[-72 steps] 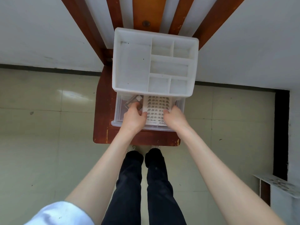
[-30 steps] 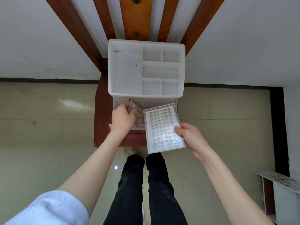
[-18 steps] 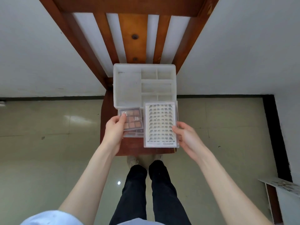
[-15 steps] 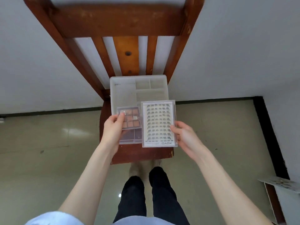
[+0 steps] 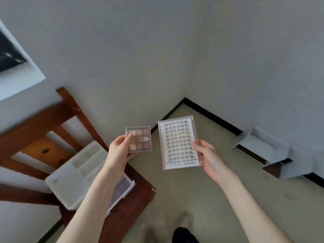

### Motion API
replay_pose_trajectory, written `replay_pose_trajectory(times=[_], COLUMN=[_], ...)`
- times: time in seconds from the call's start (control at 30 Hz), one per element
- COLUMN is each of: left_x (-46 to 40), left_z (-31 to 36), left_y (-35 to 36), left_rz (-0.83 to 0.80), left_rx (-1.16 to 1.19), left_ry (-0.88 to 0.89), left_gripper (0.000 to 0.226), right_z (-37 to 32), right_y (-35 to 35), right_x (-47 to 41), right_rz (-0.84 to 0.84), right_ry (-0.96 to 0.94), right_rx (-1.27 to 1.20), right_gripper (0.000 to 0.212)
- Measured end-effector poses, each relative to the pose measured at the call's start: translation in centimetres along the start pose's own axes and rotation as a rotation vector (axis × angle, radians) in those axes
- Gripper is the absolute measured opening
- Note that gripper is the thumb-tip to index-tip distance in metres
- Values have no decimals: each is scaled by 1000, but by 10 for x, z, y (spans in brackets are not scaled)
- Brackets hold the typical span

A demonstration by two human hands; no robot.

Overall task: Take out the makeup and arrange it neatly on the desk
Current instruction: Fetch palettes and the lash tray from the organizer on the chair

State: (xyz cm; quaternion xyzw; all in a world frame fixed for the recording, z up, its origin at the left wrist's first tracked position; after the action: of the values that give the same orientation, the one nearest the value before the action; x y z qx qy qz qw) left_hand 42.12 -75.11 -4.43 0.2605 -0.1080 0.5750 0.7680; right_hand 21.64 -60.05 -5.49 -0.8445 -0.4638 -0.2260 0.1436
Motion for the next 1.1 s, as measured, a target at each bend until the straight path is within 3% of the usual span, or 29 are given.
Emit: replay_pose_trajectory(times=[0.33, 0.53, 0.7, 0.87, 1.1], left_x=[68, 179, 310, 433, 566], left_z=[-69, -170, -257, -339, -479], left_y=[303, 485, 619, 719, 801], left_rz=[-584, -853, -1125, -1404, -1598], left_rx=[-243, -310, -412, -499, -632], left_ry=[-67, -172, -222, -282, -469], left_gripper=[15, 16, 17, 18, 16], right_z=[25, 82, 127, 181, 277], right_y=[-267, -428, -539, -610, -694], right_x=[139, 266, 387, 494, 600], right_rz=[610, 945, 1213, 1478, 1765], right_ry=[-119, -155, -215, -224, -192], right_rx=[-387, -523, -588, -684, -862], right_gripper=[12, 6, 15, 12, 13])
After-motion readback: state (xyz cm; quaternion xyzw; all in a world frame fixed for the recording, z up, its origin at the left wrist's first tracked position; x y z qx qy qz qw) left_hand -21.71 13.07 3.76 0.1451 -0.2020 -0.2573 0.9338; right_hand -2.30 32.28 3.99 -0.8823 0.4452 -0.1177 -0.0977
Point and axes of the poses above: each hand's wrist, its own x-axis away from the middle knuckle, its own y-axis out of the palm, z = x × y, the point moved 5 cm from there along -x, towards the middle knuckle, and after that the axes turned 13 degrees about x, right-handed, at the moved point
